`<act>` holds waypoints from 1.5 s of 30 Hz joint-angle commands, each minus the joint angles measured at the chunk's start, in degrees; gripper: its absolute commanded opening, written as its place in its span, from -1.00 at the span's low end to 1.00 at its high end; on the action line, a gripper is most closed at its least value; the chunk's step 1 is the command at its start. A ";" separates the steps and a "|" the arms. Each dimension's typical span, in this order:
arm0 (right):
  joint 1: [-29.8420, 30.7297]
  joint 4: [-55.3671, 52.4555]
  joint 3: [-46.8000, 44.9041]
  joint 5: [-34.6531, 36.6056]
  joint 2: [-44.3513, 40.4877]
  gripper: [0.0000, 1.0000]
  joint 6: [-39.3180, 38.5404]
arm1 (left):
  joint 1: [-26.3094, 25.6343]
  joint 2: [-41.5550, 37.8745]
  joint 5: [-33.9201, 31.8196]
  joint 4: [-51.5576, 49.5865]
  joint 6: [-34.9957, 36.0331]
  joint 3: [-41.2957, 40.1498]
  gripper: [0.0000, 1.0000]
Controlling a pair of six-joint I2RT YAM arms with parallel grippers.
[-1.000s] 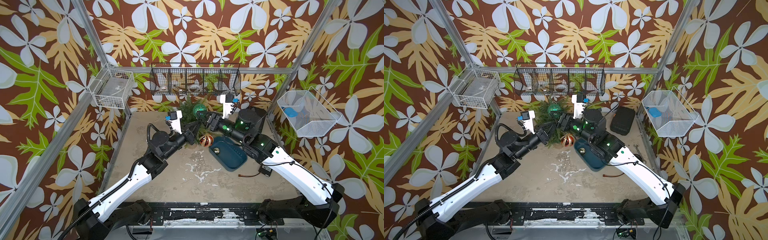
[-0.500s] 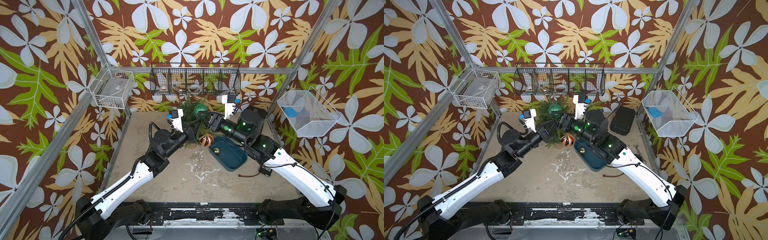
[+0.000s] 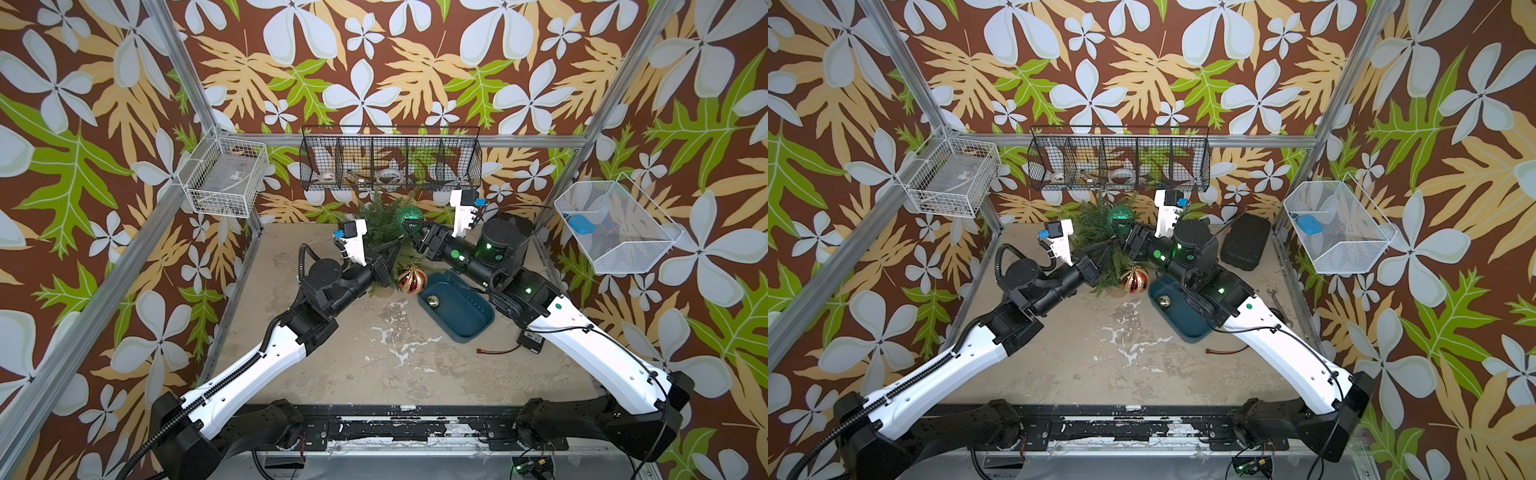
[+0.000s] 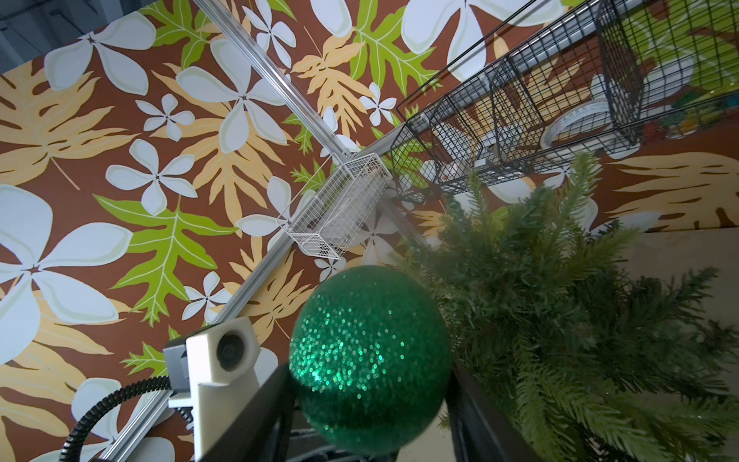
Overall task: Decorate the small christmas tree with ornaments
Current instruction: Hang an ornament on the christmas tree.
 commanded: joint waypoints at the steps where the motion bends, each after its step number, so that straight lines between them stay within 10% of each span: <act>1: -0.75 1.83 -0.15 1.83 -0.68 0.20 -0.87 | 0.24 0.13 -0.69 -0.76 1.34 0.55 -1.00; 45: -5.65 3.33 3.32 -1.52 7.67 0.19 -0.47 | 3.49 10.49 0.64 -11.12 4.48 12.43 -1.00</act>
